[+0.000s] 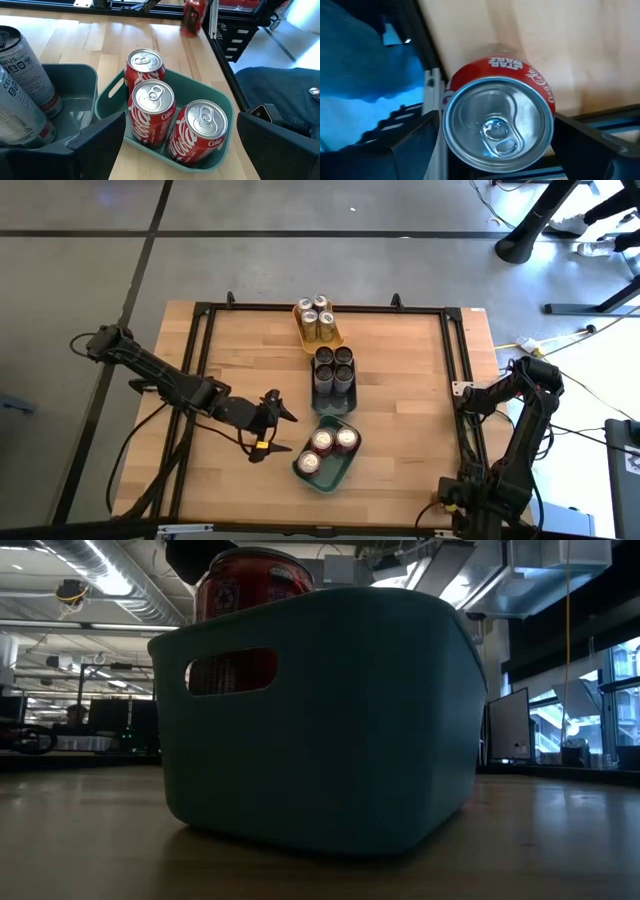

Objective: Sort soda cans
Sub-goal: Put the right red soda can into the green bin

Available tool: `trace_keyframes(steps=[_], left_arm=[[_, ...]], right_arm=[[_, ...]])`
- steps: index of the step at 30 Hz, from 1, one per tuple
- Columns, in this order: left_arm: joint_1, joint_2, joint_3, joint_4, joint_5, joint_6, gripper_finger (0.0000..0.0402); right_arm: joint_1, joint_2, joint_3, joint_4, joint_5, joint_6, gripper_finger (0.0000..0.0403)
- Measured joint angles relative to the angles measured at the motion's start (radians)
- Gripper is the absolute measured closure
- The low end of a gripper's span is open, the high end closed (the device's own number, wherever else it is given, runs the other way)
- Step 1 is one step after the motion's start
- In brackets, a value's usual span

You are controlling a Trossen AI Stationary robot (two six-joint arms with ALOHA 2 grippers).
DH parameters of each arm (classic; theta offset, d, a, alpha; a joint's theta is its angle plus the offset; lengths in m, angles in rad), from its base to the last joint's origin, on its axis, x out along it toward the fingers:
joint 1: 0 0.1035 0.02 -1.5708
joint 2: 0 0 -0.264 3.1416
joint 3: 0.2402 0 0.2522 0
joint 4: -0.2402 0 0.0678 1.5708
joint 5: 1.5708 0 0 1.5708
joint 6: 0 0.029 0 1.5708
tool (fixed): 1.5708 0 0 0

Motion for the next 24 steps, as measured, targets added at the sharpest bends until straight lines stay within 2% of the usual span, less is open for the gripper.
trace_keyframes(steps=[4,10,19,24], left_arm=[[0.004,0.000,0.000,0.000,0.000,-0.003,0.0032],[0.004,0.000,0.000,0.003,0.000,-0.006,0.0032],[0.004,0.000,0.000,0.003,0.000,-0.005,0.0032],[0.004,0.000,0.000,0.004,0.000,-0.004,0.0032]], right_arm=[[0.000,0.000,0.000,0.044,0.013,0.000,0.0047],[0.000,0.000,0.000,0.044,0.106,0.001,0.0047],[0.000,0.010,-0.015,-0.007,0.139,-0.016,0.0047],[0.000,0.011,-0.062,0.002,0.115,-0.014,0.0047]])
